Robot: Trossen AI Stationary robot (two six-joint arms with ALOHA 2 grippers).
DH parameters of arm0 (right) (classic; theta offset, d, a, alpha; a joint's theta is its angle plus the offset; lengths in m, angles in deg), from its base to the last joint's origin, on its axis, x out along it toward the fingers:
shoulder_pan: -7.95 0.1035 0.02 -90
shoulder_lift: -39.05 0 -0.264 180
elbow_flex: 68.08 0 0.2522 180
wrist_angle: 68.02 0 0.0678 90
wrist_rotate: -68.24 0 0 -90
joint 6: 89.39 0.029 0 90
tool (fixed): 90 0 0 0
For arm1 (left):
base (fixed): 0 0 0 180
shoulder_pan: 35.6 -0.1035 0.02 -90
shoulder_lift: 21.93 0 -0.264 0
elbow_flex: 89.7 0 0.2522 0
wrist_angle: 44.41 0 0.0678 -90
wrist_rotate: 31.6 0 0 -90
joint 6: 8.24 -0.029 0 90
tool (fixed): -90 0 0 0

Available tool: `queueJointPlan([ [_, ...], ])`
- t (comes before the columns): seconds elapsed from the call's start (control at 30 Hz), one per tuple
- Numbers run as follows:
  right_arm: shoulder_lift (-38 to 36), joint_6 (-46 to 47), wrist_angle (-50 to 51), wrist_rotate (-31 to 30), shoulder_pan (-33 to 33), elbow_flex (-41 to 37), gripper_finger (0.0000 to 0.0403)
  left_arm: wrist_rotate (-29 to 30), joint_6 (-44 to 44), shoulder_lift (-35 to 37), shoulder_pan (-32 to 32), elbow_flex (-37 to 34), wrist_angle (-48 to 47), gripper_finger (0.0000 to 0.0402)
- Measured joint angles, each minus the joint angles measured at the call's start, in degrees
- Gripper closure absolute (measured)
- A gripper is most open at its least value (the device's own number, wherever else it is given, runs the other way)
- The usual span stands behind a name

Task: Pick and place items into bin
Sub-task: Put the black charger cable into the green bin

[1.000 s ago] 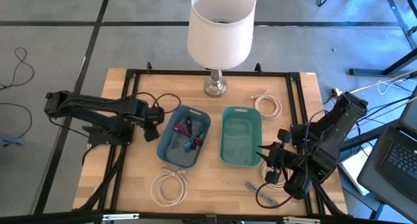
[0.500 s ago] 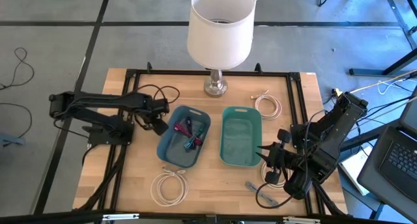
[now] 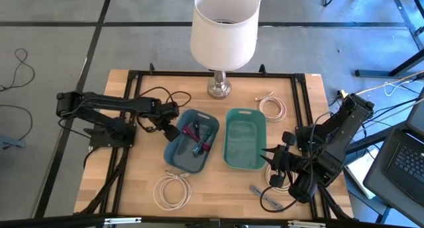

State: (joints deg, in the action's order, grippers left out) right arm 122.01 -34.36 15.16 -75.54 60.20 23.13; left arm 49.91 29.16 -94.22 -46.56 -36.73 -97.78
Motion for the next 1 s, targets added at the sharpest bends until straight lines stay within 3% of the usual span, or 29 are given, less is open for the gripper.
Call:
queueJointPlan([
  [0.2, 0.0, 0.0, -0.17, 0.02, 0.0, 0.0, 0.0301, 0.24, -1.3, 0.02, -0.02, 0.04, 3.66, 0.0221],
  [0.43, 0.0, 0.0, -0.2, 0.02, 0.0, 0.0, 0.0301, 11.25, -2.31, 0.17, -2.37, 0.08, -11.1, 0.0221],
  [0.57, 0.0, 0.0, -0.22, 0.0, 0.0, 0.0, 0.0301, 14.67, -2.09, 0.09, -3.73, 0.07, -13.66, 0.0221],
  [0.73, 0.0, 0.0, -0.24, 0.02, 0.0, 0.0, 0.0301, 14.37, -2.01, 0.09, -4.26, 0.07, -13.45, 0.0221],
  [1.0, 0.0, 0.02, -0.39, 1.07, 0.02, 0.0, 0.0301, 7.88, -3.33, 1.7, -4.25, 0.04, -13.73, 0.0221],
])
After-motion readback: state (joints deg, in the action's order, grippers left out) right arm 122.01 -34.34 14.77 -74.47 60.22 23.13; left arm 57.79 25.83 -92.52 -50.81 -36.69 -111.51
